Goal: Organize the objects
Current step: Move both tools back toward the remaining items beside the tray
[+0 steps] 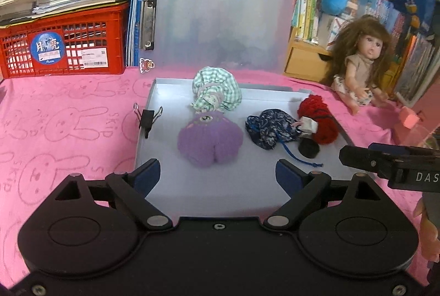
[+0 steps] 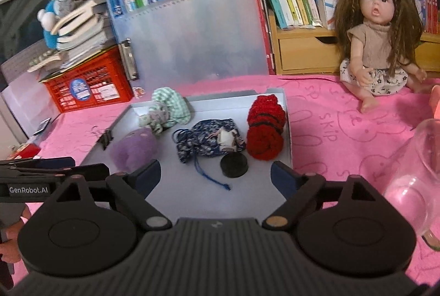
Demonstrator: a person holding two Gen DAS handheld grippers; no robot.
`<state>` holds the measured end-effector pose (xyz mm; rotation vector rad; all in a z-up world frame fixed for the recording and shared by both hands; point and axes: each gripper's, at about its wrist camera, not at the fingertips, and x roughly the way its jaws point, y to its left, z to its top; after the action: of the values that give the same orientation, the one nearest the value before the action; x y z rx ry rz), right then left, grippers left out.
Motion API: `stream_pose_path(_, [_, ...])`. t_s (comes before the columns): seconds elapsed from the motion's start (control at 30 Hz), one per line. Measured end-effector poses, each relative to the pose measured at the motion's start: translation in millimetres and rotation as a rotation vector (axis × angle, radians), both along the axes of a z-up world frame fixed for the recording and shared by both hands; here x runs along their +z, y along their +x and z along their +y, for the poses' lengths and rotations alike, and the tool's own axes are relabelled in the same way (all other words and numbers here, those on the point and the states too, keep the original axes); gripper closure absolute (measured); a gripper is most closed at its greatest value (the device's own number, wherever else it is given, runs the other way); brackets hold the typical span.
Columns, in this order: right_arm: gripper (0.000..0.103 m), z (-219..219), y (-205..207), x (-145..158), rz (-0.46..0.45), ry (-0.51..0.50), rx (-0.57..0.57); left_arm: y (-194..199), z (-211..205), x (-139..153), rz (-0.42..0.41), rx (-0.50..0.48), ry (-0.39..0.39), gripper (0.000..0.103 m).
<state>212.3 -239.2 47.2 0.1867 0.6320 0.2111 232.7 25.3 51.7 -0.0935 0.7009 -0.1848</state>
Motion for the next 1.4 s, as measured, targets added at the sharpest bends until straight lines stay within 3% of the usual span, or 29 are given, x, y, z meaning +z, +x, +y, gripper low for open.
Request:
stream_pose_path(0.27, [0.001,7,-37,6,-0.053,-0.035,0.065,-47,10,-3,-0.031,-0.025,-0.004,0.012])
stream_pose_path(0.67, [0.000,22,-80,7,-0.102,-0.050,0.131,-98,19,-4,-0.083,-0.038,0.001,0.009])
stream_pose_path(1.4, [0.000,36,-124,-16,-0.105,-0.075,0.158,-148,37,-20,-0.120,-0.028,0.060,0.006])
